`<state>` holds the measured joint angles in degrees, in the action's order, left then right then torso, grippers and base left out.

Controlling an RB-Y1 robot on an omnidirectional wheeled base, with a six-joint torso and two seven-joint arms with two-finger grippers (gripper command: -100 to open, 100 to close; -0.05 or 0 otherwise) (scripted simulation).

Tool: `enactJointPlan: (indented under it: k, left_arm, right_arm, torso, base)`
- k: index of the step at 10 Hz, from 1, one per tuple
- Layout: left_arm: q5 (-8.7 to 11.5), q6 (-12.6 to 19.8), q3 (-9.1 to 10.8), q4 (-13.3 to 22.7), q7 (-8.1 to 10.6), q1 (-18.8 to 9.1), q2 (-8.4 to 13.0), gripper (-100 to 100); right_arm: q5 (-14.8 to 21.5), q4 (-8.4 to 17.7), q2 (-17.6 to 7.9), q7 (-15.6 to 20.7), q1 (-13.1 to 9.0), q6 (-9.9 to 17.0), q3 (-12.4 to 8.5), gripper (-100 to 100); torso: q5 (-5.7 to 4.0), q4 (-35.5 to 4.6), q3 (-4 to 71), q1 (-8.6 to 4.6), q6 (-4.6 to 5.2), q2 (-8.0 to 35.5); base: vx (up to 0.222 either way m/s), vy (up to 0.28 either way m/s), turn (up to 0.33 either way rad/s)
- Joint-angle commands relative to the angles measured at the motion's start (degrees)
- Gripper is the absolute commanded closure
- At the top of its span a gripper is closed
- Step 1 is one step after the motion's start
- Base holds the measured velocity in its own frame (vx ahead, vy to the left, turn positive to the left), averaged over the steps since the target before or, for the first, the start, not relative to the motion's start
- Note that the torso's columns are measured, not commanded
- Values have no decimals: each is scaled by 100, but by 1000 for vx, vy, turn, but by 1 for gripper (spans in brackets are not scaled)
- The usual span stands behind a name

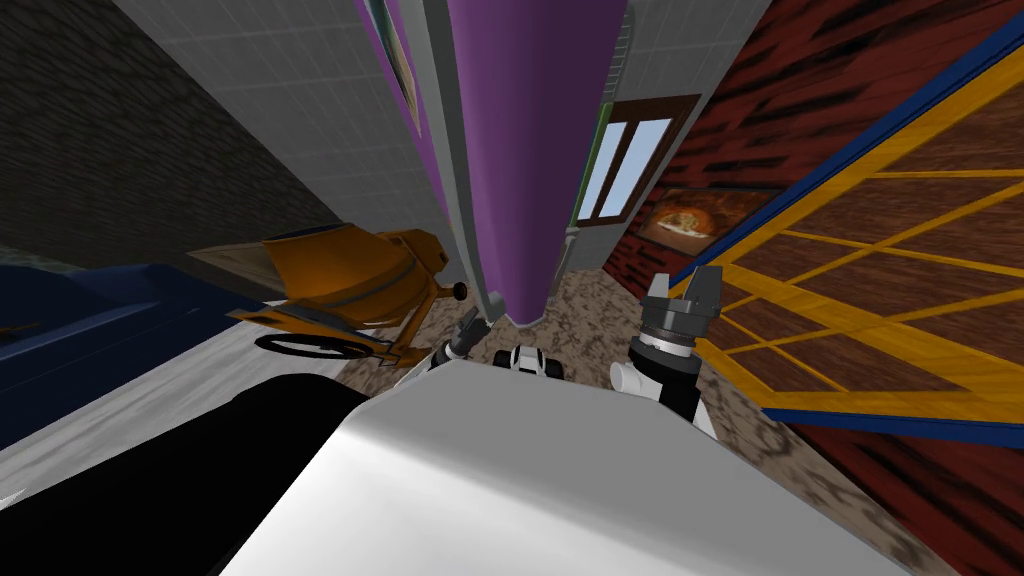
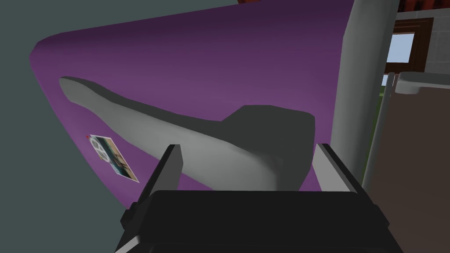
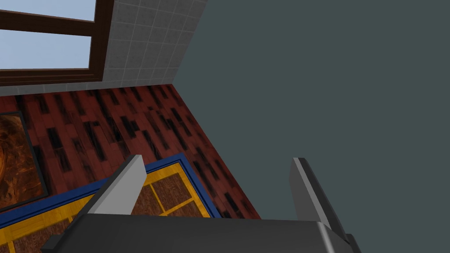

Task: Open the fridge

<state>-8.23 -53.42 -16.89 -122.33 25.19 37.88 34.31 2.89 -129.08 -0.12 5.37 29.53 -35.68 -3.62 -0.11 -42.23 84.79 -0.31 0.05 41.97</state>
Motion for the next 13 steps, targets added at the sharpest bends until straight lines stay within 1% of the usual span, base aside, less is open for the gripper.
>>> enactJointPlan:
  k: [1, 3, 4, 5, 7, 9, 10, 11, 13]
  left_arm:
    - [16, 117, 89, -393, 102, 198, 162, -100]
    - [29, 212, 156, -688, 180, 346, 291, -100]
    - [29, 212, 156, -691, 180, 346, 291, -100]
    - [35, 259, 189, -828, 219, 419, 356, -100]
    - [35, 259, 189, -840, 219, 419, 356, -100]
    - [35, 259, 189, -840, 219, 419, 356, -100]
    - [-35, 409, 119, -689, 214, 505, 401, -100]
    - [-40, 433, 109, -674, 215, 509, 402, 0]
    - [-39, 447, 106, -653, 220, 517, 403, 0]
  right_arm:
    - [0, 0, 0, 0, 0, 0, 0, 0]
    - [0, 0, -1, 0, -1, 0, -1, 0]
    - [0, 1, -1, 0, -1, 0, -1, 0]
    - [0, 1, -1, 0, -1, 1, -1, 0]
    - [0, 1, -1, 0, -1, 1, -1, 0]
    - [0, 1, -1, 0, -1, 1, -1, 0]
    - [0, 1, -1, 0, -2, 1, -1, 0]
    - [0, 1, -1, 0, -2, 1, 0, 0]
    - [0, 1, -1, 0, -2, 0, -1, 0]
  torso:
    - [5, -17, -9, 31, -7, 26]
    - [1, -55, -15, 54, -10, 62]
    - [-3, -62, -15, 50, -12, 69]
    - [-9, -66, -8, 40, -7, 68]
    - [-35, -75, 18, 6, -3, 65]
    - [-38, -74, 24, 3, -4, 58]
    - [-41, -78, 27, -1, -1, 60]
    - [-25, -46, 4, 1, -5, 52]
    - [0, -17, -23, 19, -6, 46]
  base:
    - [38, -45, 68]
    - [30, -24, 59]
    - [20, -1, 31]
    - [13, -2, 33]
    - [4, -1, 15]
    - [0, 0, 0]
    - [0, 0, 0]
    - [0, 0, 0]
    - [0, 0, 0]
